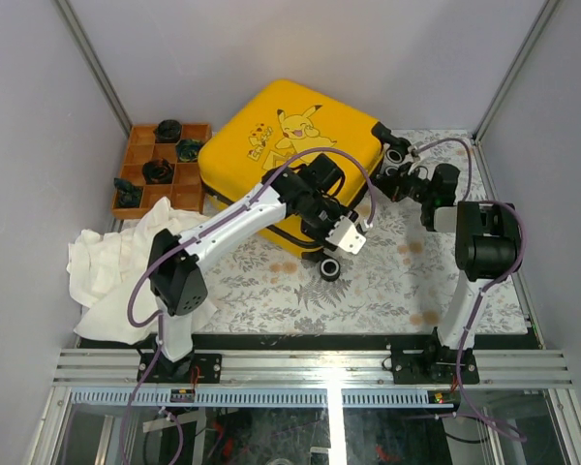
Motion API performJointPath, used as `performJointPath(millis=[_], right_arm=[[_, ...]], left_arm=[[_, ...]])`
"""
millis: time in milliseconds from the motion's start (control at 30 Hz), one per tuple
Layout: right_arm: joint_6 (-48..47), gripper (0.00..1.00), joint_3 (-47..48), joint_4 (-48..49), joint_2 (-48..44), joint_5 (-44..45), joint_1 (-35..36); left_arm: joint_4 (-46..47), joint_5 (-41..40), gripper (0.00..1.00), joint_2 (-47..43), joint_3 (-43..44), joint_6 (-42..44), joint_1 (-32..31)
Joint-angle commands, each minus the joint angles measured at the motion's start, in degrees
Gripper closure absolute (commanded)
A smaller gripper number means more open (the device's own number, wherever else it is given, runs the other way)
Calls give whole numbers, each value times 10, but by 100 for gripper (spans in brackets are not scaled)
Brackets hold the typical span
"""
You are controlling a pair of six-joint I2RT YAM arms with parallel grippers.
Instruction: Pack the luggage
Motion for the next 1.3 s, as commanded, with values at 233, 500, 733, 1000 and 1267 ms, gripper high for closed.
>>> performJointPath(millis=[233, 500, 733, 1000, 1267], right_arm=[[-42, 100, 1, 37, -34, 96, -155], [-63, 100, -29, 11, -69, 53, -220], [-146, 100, -32, -40, -84, -13, -241], [-109, 100, 27, -16, -43, -63, -204], [-196, 100, 31, -86, -55, -120, -163]], left_arm=[[-221, -71, 100, -83, -107, 61, 22], [-229, -170, 100, -137, -230, 113, 57], [-217, -204, 99, -175, -282, 141, 99], [-114, -140, 60, -229, -308, 183, 99], [-108, 24, 0, -247, -184, -20, 106]])
